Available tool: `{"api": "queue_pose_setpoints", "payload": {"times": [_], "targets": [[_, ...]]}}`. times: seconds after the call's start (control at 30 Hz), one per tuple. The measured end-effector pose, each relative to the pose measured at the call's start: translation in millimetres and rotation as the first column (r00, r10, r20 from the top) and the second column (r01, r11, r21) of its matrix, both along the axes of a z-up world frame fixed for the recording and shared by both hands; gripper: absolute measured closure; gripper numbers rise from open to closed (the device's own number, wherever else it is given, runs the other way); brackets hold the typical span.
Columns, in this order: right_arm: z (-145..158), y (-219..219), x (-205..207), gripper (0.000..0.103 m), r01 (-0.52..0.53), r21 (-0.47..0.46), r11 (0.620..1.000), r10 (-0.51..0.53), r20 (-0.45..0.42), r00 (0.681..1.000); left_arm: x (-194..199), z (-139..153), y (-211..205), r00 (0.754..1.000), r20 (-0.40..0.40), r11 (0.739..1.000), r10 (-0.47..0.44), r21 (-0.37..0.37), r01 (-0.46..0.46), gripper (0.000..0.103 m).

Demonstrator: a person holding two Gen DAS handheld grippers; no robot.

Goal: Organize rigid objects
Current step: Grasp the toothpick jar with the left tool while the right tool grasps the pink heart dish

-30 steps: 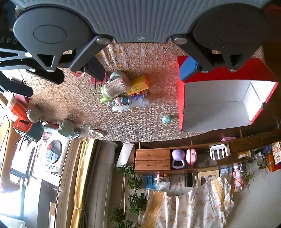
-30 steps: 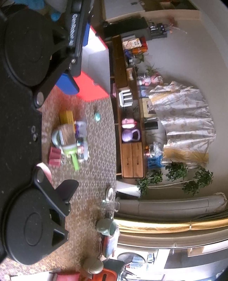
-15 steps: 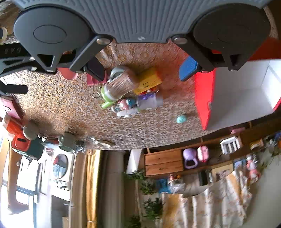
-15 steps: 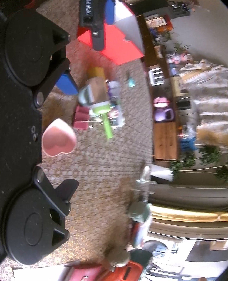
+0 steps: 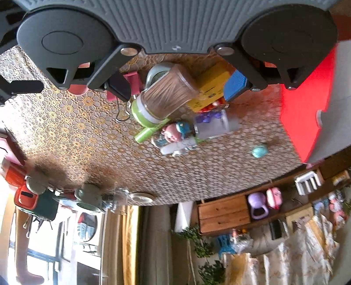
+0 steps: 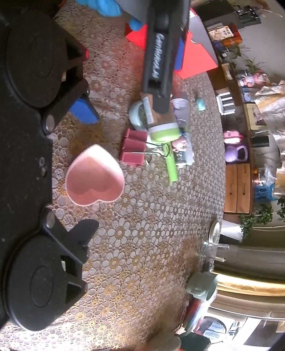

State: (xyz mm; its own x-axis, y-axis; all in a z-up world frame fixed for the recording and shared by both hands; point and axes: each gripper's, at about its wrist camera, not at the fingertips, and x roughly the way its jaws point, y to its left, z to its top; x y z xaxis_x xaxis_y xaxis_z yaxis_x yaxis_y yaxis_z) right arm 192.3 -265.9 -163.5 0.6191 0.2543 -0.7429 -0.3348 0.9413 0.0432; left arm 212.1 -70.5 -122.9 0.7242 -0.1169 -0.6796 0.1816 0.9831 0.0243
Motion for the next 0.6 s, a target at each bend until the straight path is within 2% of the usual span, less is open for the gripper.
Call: {"api": "queue_pose_setpoints", "payload": {"times": [0.17, 0.3, 0.6], "targets": [[-5, -1, 6, 0.013, -0.029, 0.001, 1.000, 0.029, -0.021, 0.999, 19, -9, 0, 0.996, -0.032, 0.997, -0.079, -0.014, 0.079, 0.011], [-9, 1, 9, 0.013, -0.045, -0.010, 0.999, 0.045, -0.022, 0.999, 29, -14, 2, 0.989, -0.041, 0.990, -0.142, 0.007, 0.142, 0.011], [-16, 5, 16, 0.021, -0.061, -0.044, 0.997, 0.060, -0.024, 0.998, 44, -32, 10, 0.983, -0.087, 0.987, -0.162, 0.007, 0.164, 0.011]]}}
